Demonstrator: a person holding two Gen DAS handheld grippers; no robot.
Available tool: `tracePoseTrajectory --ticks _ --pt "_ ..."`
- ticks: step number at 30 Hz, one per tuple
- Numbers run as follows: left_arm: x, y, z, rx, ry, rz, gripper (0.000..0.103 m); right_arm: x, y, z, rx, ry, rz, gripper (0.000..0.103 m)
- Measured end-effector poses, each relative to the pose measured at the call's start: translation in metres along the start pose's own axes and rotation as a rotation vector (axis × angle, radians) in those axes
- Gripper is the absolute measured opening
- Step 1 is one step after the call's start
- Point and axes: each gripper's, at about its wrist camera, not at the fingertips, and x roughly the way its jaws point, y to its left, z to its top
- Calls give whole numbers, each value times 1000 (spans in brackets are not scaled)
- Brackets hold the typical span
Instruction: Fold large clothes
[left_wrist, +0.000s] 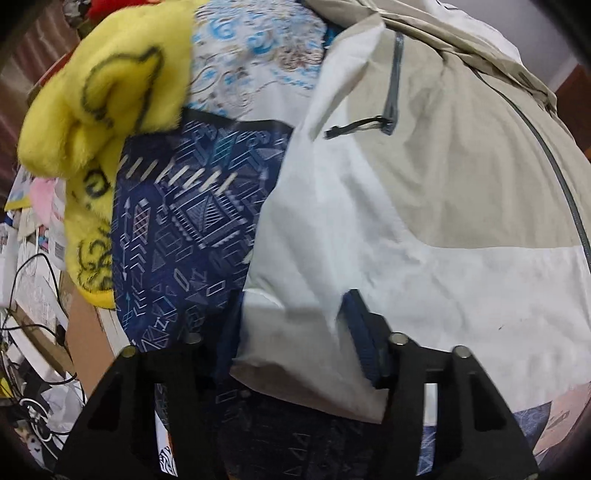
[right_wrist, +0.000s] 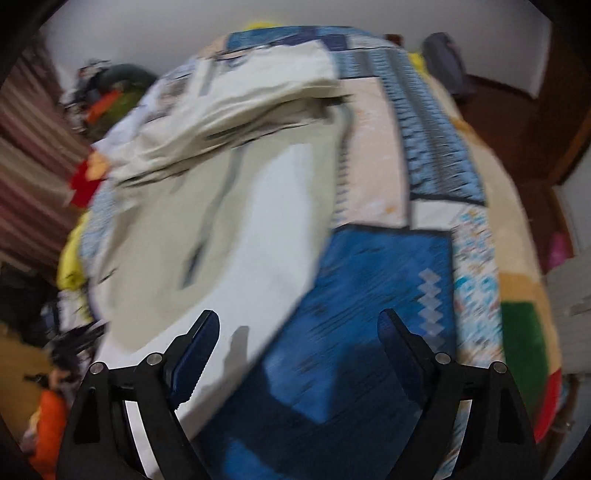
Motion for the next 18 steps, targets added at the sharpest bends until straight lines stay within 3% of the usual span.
tracePoseTrajectory --ticks 2,4,6,9,11,12,14,18 --pt "-2 -7 3 -10 -5 -1 29 -2 16 -17 -18 12 53 86" --pt "-8 -11 5 -28 -10 -22 22 4 26 -29 -4 33 104 86" --pt "-19 -21 10 -21 -28 -24 19 3 34 -39 -5 -6 90 85" --pt "-41 -34 14 7 -79 -43 18 1 44 -48 -37 -28 92 64" --pt "-59 -44 20 19 -125 -70 18 -3 50 -54 -60 -34 123 43" --pt "-65 -48 24 20 -141 -81 18 -4 54 -56 -72 -31 135 38" --pt "-80 -58 34 25 -178 -102 18 -3 57 -56 -84 -28 159 19" --pt "-113 -80 60 57 -275 -121 18 -3 62 -43 -101 -42 205 10"
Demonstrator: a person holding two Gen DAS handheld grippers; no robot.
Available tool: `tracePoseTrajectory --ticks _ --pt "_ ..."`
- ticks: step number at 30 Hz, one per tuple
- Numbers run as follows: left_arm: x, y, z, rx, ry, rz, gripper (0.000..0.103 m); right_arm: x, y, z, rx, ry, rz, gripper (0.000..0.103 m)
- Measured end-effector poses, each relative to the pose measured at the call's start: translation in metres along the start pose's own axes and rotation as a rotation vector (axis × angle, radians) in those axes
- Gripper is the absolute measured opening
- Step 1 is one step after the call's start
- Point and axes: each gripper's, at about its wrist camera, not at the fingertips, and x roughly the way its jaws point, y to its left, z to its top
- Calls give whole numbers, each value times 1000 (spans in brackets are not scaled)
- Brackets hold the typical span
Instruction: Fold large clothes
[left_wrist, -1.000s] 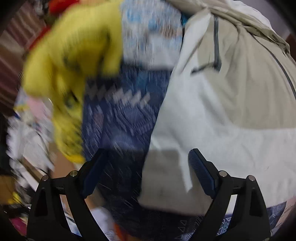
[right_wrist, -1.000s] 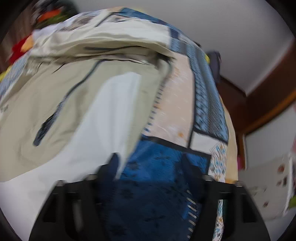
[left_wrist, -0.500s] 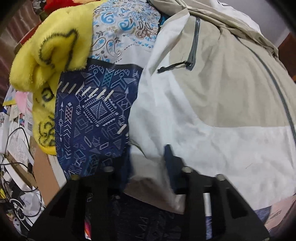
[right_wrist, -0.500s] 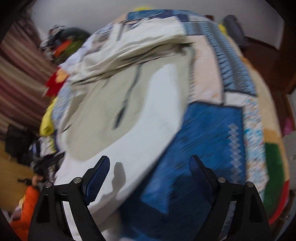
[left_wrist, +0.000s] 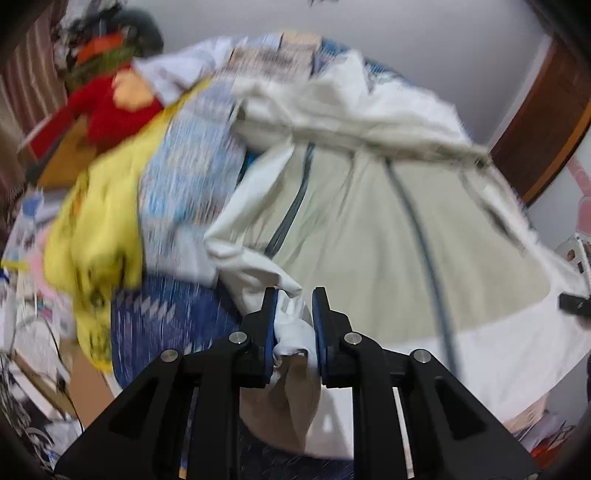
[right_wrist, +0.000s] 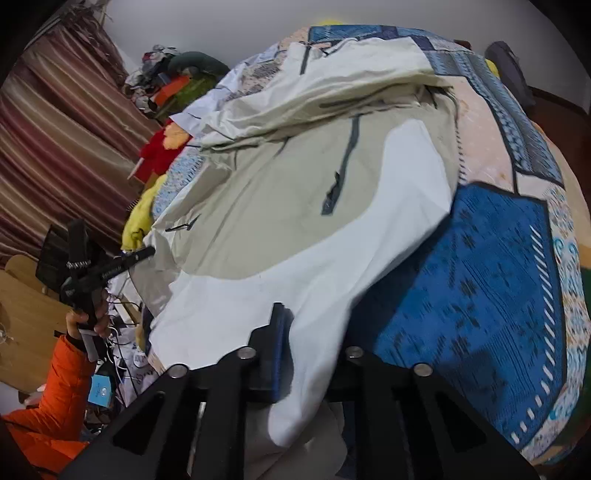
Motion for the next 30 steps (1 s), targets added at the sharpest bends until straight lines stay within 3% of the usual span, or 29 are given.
tracePoseTrajectory --ticks 8,13,15,17,20,25,30 --pt "-38 -5 103 10 -211 -65 18 -36 -2 71 14 -226 63 6" --pt "-54 -12 167 -6 -328 -72 17 -48 -13 135 9 -350 7 6" --pt "-48 -17 191 8 -357 -45 17 -45 -21 161 15 -354 -7 6" --pt "-43 -19 196 21 -364 -26 17 -38 -28 182 17 -342 -65 6" --pt "-28 -23 196 43 -350 -40 17 -31 -29 187 -32 -323 -147 6" --pt "-5 -31 170 86 -290 -24 17 -26 -30 158 -148 -245 -301 6" --pt "-3 -35 141 127 -271 6 17 -27 -39 116 -130 -138 -331 6"
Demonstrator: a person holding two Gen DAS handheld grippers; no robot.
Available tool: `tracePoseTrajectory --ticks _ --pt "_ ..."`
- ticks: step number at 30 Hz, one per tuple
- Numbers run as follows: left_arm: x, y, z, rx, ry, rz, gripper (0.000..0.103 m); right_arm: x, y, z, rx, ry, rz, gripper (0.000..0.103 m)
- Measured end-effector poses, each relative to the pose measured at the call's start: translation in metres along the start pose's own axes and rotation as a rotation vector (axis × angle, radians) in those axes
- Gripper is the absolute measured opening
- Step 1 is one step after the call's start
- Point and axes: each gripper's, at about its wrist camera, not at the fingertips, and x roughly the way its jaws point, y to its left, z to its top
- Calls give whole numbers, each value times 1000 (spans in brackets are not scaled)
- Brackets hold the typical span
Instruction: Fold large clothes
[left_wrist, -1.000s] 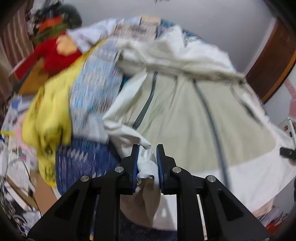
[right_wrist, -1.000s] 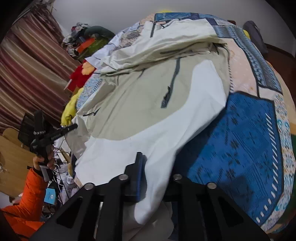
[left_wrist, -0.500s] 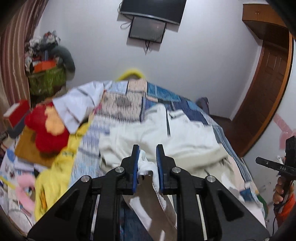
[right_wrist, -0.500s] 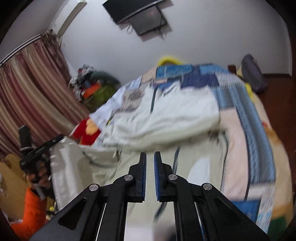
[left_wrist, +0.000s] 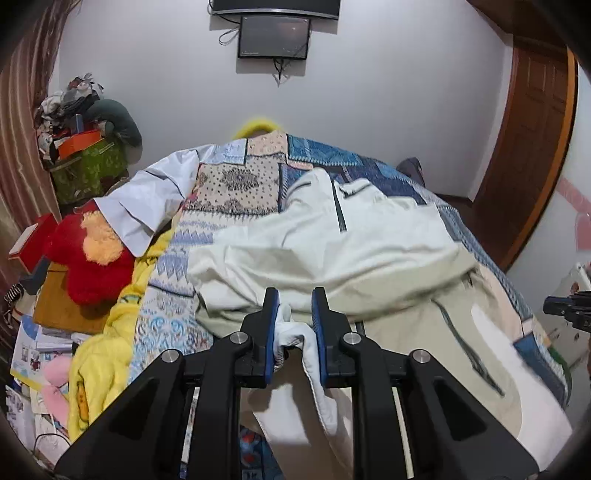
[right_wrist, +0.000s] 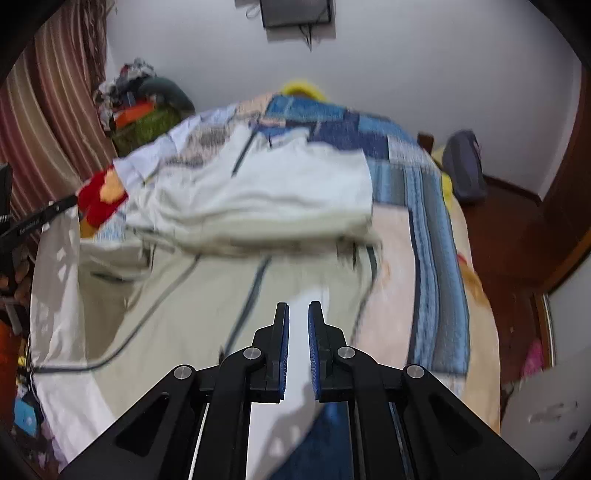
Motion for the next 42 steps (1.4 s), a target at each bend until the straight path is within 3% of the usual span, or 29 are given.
tracePoseTrajectory --ticks 3,8,12,20,25,29,34,37,42 --pt "-7 -2 -17 10 11 7 17 4 2 -25 15 92 66 6" --pt "-10 1 -39 -8 41 0 17 46 23 -76 -101 311 0 6" --pt "-15 5 -51 -6 50 36 17 56 29 -90 -208 255 -169 7" --pt "-27 34 -82 -36 77 98 17 59 30 -103 -254 205 -215 7" --pt "-23 73 -128 -71 177 219 17 62 18 -97 -177 217 -176 7" --pt "-20 104 -165 -144 249 249 17 69 11 -101 -167 219 -225 7" --pt "-2 117 -204 -173 354 255 18 71 1 -96 -93 241 -207 7" --pt "14 115 -222 -154 421 258 19 61 -3 -85 -19 311 -191 7" --pt "17 99 -232 -71 420 304 19 9 3 -75 144 261 36 7"
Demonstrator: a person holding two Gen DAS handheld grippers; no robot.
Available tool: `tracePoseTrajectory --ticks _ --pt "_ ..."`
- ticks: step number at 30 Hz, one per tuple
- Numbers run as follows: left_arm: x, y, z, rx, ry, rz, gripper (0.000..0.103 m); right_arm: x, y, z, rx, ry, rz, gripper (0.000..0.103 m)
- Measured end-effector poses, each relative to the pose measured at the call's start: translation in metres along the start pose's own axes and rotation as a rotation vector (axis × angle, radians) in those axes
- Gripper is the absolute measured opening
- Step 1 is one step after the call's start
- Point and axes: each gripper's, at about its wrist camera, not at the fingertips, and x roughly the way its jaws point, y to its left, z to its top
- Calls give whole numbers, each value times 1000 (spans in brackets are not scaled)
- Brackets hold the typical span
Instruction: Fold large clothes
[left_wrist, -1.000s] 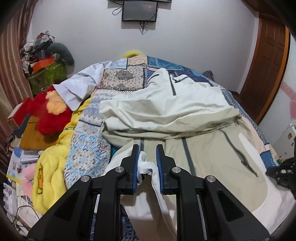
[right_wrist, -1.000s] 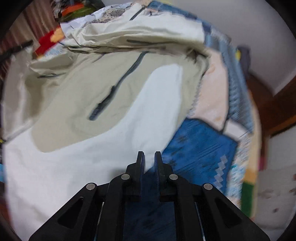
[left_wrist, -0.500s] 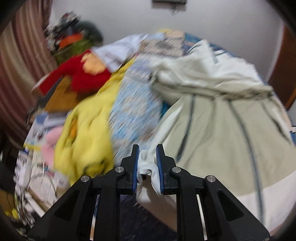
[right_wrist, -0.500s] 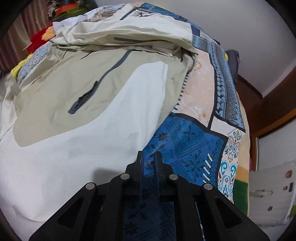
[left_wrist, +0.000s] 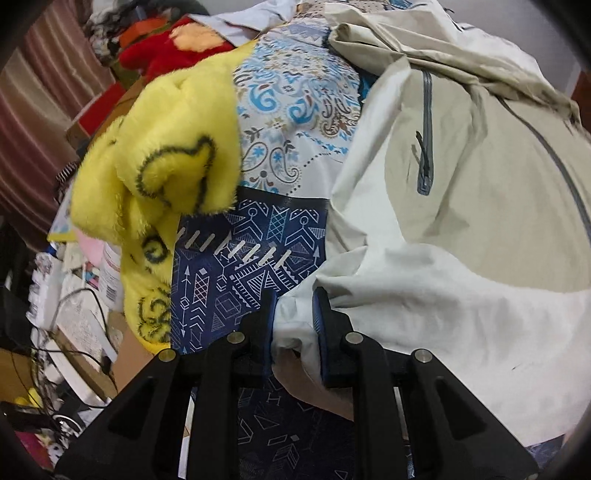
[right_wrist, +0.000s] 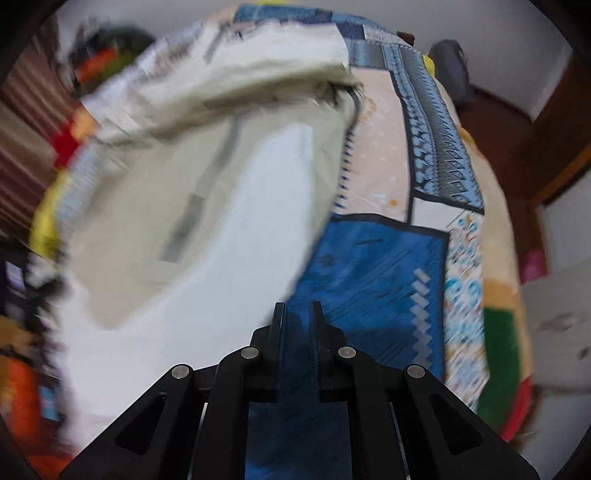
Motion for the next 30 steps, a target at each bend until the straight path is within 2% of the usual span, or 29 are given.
tracePoseTrajectory --ticks 3,5,6,8,13,15,16,17,18,19,20,22,24,28,30 --pt "0 -3 -1 -3 -2 3 19 -4 29 -14 -56 43 71 7" --pt "-2 -3 0 -13 -2 -4 19 17 47 -27 -131 112 19 7" --pt "-2 -3 0 -17 -3 -8 19 27 54 -34 -167 107 -16 7" --pt "-3 -2 -1 -16 -7 -11 19 25 63 -46 -221 23 -65 7" --pt "0 -1 -6 -15 -12 -18 19 26 61 -49 -268 -13 -202 7" --pt "2 -1 -8 -17 -13 -23 19 26 58 -49 -270 -22 -213 14" --pt "3 -1 -9 -18 -14 -26 19 26 57 -48 -263 -25 -236 25" --pt "3 -1 -9 -19 -15 -29 19 27 54 -47 -255 -29 -270 44" --pt "4 -1 -10 -18 -15 -34 19 27 45 -45 -232 -31 -280 53" --pt "4 -1 -11 -16 -16 -38 19 27 30 -43 -179 -19 -250 68" --pt "4 0 -11 -14 -18 -40 19 26 13 -42 -118 4 -197 76" --pt "4 1 -12 -14 -16 -46 19 26 -13 -37 15 50 -81 80" --pt "4 2 -12 -12 -12 -47 19 19 -20 -33 89 61 -31 80" --pt "5 1 -10 -4 -3 -43 19 -3 -3 -35 122 47 164 79" --pt "6 0 -8 -6 -1 -45 19 1 10 -36 114 90 213 80"
